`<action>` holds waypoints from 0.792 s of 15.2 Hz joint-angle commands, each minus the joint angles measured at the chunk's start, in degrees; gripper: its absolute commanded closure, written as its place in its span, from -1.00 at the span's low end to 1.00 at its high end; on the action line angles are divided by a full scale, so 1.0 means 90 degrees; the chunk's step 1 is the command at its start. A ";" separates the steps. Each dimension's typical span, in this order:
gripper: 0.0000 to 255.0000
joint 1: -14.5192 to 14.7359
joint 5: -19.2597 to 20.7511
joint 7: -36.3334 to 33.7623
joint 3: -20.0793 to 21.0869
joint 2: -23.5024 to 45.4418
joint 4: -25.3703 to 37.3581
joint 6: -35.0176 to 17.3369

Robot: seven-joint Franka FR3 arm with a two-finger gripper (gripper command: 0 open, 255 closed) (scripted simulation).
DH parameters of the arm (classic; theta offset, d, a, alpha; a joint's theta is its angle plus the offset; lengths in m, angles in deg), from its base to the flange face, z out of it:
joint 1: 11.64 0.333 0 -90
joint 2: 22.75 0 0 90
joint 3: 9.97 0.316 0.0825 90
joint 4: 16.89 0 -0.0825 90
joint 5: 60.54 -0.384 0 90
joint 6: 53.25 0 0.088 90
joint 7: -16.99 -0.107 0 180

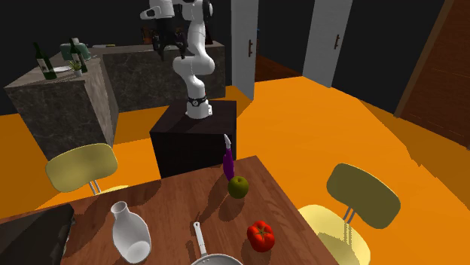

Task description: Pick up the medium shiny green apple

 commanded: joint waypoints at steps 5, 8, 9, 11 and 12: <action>-1.00 0.0090 -0.0197 -0.0451 0.0391 0.0323 -0.0401 -0.0728; -1.00 0.0160 -0.0331 -0.0785 0.0684 0.0666 -0.0611 -0.1286; -1.00 0.0184 -0.0371 -0.0897 0.0781 0.0800 -0.0663 -0.1473; -1.00 0.0229 -0.0441 -0.1121 0.0973 0.1095 -0.0740 -0.1848; -1.00 0.0248 -0.0470 -0.1234 0.1070 0.1255 -0.0764 -0.2034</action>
